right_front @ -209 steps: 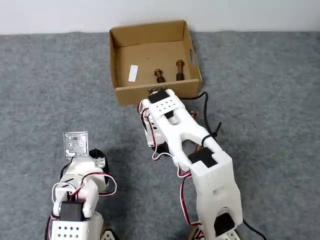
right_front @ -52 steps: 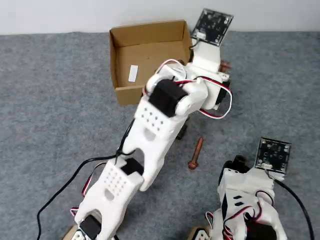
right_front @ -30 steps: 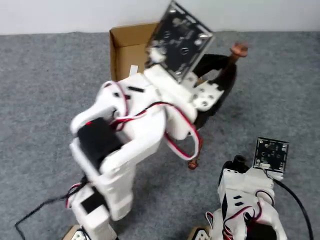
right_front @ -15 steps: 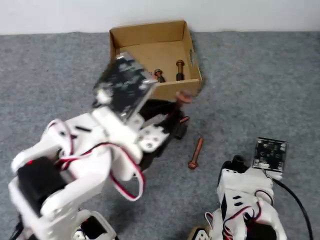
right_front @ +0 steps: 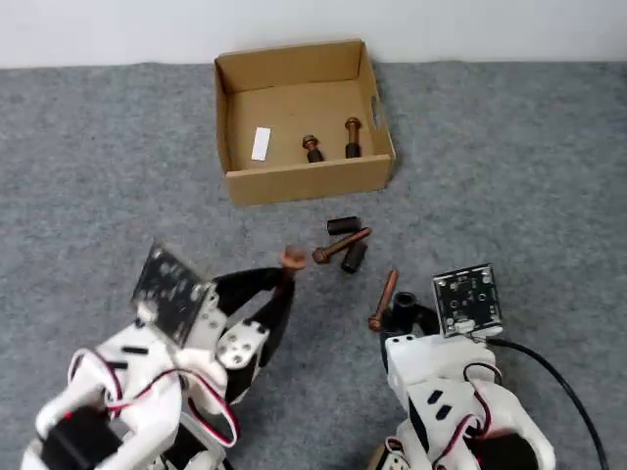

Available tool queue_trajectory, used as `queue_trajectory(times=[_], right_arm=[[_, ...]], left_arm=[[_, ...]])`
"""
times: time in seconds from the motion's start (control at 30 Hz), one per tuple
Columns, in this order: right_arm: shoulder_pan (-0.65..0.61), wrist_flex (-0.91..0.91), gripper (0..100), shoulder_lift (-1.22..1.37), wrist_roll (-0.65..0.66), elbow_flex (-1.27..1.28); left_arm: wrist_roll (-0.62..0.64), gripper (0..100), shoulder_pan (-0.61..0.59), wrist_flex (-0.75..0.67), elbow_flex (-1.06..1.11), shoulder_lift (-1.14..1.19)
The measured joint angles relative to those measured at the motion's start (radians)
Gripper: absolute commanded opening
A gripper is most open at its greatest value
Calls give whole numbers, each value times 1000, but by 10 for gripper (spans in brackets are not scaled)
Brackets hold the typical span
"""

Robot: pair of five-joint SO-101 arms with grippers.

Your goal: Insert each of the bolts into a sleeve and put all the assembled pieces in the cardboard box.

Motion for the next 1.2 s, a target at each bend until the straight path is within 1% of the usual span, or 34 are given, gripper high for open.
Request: queue_trajectory(times=[0.13,0.33,0.5,0.6,0.8,0.97,1.03,1.2], right_arm=[[-72,-3,9,0,0,0],[-195,-3,9,0,0,0],[-281,-6,9,0,0,0],[-304,-55,9,0,0,14],[-339,-192,9,2,0,72],[-393,-252,9,-6,0,98],[-410,-275,9,-3,0,98],[-419,-345,9,2,0,104]], left_arm=[[11,4,-57,-66,126,-158],[20,4,-87,-133,206,-265],[109,4,-86,-189,296,-356],[146,4,-86,-247,348,-414],[175,5,-86,-331,354,-434],[262,5,-86,-368,362,-433],[284,5,-68,-368,362,-436],[295,5,23,-368,364,-436]])
